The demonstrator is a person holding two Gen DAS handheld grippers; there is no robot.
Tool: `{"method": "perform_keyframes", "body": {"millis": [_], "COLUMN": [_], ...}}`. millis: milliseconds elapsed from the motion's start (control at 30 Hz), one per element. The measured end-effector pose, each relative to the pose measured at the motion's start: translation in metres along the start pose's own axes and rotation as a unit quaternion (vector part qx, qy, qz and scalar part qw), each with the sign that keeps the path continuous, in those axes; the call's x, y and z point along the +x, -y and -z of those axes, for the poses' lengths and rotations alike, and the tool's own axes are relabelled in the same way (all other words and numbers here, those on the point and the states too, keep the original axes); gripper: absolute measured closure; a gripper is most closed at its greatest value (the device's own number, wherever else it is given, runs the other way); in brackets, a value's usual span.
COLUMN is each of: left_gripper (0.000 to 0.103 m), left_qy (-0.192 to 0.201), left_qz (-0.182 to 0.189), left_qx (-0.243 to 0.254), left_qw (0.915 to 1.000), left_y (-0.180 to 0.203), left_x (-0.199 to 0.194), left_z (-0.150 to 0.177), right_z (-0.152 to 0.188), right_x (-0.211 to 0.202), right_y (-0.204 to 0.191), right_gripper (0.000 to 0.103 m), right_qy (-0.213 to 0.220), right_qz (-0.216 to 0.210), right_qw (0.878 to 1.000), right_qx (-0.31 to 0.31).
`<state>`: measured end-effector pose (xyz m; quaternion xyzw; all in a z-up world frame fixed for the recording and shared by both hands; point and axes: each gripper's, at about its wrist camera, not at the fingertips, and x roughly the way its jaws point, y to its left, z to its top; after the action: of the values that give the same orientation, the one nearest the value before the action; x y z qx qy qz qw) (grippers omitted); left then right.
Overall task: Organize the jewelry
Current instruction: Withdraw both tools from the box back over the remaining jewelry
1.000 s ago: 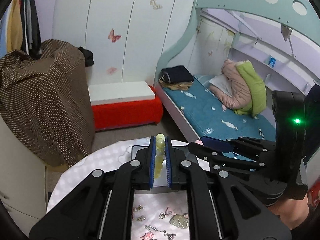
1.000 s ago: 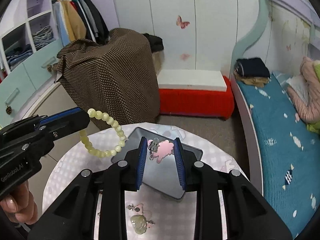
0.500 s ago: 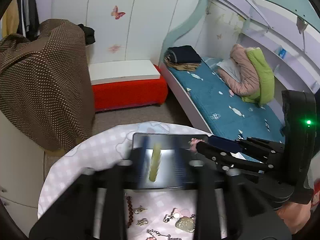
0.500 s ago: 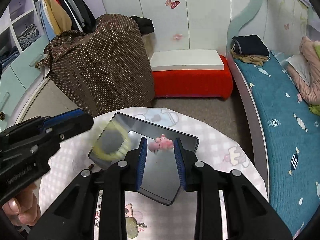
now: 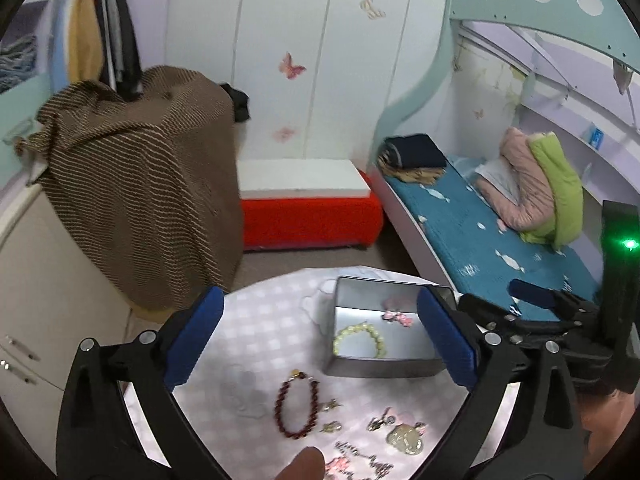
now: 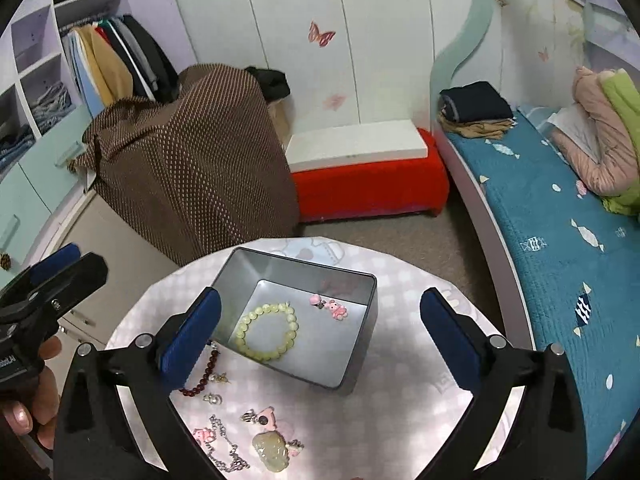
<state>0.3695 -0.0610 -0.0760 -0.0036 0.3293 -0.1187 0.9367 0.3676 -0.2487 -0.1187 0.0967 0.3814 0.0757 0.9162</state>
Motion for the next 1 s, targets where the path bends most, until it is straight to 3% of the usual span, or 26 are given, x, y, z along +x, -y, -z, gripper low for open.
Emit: {"method": "perform_keyframes", "body": {"millis": [367,667,1000], "left_gripper": [0.005,0.005,0.005], "left_qy": [0.072,0.107,0.128], "left_qz": [-0.069,-0.088,-0.098], "left_qx": [0.007,0.004,0.001], "left_qw": [0.995,0.9904,0.9869], "left_y": [-0.008,-0.011,-0.01], "left_x": [-0.08,-0.135,-0.177], "left_z": [0.014,0.031,0.064], "right_z": [0.013,0.035,0.068], "right_x": [-0.068,-0.127,-0.163], "right_y": [-0.02,-0.039,-0.06], "right_gripper": [0.007,0.007,0.007], "right_qy": [0.068,0.124,0.16], "right_qz": [-0.005,0.005,0.028], "right_qw": [0.998,0.992,0.986], "right_qx": [-0.005,-0.014,-0.043]}}
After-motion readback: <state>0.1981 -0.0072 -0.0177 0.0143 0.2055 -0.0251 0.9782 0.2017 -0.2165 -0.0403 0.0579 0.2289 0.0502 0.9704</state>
